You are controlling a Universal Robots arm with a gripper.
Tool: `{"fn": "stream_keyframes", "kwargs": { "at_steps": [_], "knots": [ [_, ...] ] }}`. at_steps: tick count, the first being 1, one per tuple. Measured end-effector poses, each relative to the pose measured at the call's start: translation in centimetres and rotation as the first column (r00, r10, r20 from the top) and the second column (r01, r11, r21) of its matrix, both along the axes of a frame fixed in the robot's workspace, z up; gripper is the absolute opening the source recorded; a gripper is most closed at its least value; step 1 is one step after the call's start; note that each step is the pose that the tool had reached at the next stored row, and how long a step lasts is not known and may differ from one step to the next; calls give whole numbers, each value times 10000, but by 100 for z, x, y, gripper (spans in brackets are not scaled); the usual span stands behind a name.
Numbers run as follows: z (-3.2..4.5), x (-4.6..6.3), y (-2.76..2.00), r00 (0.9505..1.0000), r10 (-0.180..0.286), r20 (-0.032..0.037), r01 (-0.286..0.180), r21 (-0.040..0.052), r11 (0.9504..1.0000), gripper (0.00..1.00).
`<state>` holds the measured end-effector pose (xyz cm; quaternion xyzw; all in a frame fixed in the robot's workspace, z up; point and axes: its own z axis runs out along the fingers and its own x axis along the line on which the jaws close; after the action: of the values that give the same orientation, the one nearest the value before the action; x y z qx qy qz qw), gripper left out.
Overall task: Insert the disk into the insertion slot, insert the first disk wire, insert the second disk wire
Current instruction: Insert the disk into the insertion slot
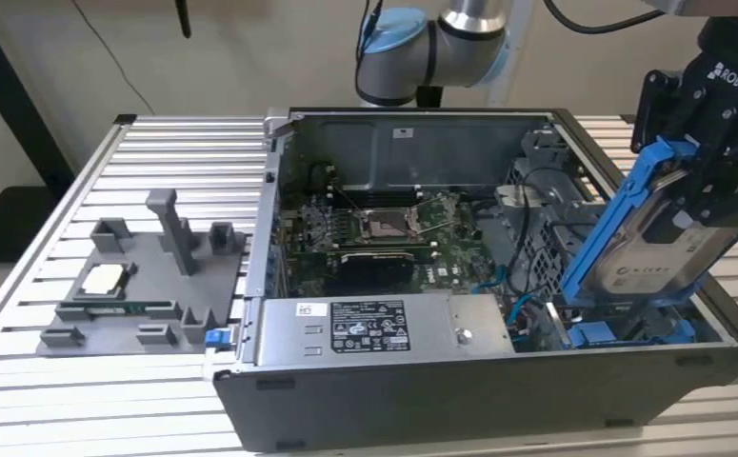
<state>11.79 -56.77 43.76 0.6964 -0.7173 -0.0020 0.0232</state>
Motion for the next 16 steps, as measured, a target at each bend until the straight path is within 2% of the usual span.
{"fn": "stream_keyframes", "kwargs": {
  "at_steps": [16],
  "knots": [
    [-138, 28, -4, 10000, 1, 0, -1, 7, 10000, 33]
  ]
}}
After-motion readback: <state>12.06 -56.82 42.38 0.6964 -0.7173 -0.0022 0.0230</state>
